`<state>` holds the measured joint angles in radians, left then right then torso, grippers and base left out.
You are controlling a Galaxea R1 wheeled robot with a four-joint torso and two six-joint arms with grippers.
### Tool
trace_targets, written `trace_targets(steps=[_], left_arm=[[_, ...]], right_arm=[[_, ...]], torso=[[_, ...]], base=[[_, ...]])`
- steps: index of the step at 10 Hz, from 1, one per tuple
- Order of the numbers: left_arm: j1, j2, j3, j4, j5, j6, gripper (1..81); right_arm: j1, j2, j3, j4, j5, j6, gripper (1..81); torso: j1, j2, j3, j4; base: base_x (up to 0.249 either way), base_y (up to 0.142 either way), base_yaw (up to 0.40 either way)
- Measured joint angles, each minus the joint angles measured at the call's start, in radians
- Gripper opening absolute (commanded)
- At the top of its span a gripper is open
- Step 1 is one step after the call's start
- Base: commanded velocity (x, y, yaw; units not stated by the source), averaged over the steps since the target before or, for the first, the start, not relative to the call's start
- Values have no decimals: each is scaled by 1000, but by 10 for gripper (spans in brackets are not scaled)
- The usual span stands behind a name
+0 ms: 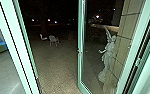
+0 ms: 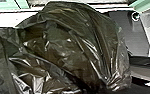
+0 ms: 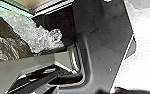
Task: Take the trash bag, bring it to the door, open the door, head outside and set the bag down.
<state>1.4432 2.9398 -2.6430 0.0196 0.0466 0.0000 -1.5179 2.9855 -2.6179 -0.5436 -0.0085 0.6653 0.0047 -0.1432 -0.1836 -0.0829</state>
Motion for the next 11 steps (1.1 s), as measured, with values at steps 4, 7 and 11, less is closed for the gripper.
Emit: trace_targets(steps=[4, 7, 11], left_arm=[[0, -1, 2, 0, -1, 0, 10], [0, -1, 2, 0, -1, 0, 10], [4, 0, 2, 0, 1, 0, 10]], right_arm=[[0, 7, -1, 0, 1, 0, 811], [0, 8, -1, 0, 0, 0, 811], [-3, 12, -1, -1, -2, 0, 811]], torso=[[0, 0, 0, 0], [0, 0, 0, 0], [-1, 0, 0, 0]], base=[[0, 0, 0], [0, 0, 0], [39, 0, 0]])
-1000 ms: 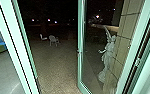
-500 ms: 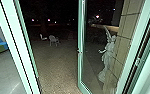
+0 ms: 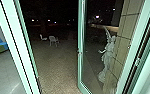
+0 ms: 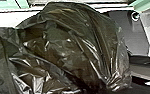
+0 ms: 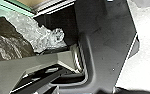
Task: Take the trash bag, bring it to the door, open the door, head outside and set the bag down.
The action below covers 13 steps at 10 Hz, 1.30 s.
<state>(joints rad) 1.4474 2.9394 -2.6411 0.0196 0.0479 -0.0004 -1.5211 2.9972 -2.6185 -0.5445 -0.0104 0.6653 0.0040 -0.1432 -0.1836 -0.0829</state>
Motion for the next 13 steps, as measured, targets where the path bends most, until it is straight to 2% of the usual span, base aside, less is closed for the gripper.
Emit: trace_targets(steps=[9, 13], left_arm=[[-6, 0, -11, 0, -2, 0, 10], [-7, 2, -11, 0, -2, 0, 10]], right_arm=[[1, 5, 0, 0, 3, 0, 811], [4, 5, 0, 0, 2, 0, 811]], torso=[[0, -1, 0, 0], [0, 0, 0, 0]], base=[[93, 0, 0], [0, 0, 0]])
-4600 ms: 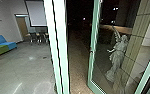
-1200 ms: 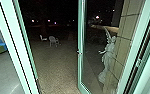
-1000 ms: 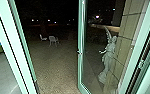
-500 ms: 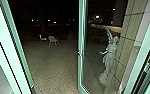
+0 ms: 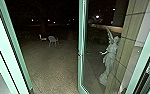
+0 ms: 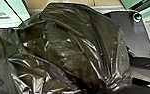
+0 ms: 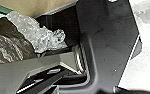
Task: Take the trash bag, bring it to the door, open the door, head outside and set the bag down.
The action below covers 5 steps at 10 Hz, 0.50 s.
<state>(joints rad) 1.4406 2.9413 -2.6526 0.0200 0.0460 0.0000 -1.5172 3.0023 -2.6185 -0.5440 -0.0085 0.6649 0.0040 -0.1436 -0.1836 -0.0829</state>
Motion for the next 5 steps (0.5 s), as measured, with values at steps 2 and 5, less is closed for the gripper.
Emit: trace_targets(steps=[2, 5], left_arm=[[3, 1, 0, 0, 1, 0, 10], [3, 1, 0, 0, 0, 0, 10]], right_arm=[[-2, 0, 0, 0, -1, 0, 811], [1, 0, 0, 0, 0, 0, 811]], torso=[[0, 0, 0, 0], [0, 0, 0, 0]], base=[[0, 0, 0], [0, -47, 0]])
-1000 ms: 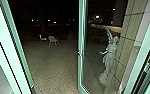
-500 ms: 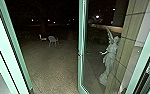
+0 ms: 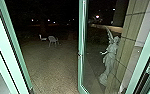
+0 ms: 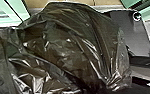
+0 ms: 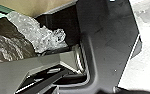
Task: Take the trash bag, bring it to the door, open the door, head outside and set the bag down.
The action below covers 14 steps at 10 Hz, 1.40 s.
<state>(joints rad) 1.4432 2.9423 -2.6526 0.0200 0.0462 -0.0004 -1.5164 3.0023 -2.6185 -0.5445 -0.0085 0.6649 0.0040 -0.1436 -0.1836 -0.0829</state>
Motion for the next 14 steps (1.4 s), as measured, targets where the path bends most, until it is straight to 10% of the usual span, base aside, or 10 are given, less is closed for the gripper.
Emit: trace_targets(steps=[14], left_arm=[[0, 0, -2, 0, 2, 1, 10]], right_arm=[[-1, 5, -1, -1, 0, 0, 811]], torso=[[-1, 0, 0, 0]], base=[[0, -61, 0]])
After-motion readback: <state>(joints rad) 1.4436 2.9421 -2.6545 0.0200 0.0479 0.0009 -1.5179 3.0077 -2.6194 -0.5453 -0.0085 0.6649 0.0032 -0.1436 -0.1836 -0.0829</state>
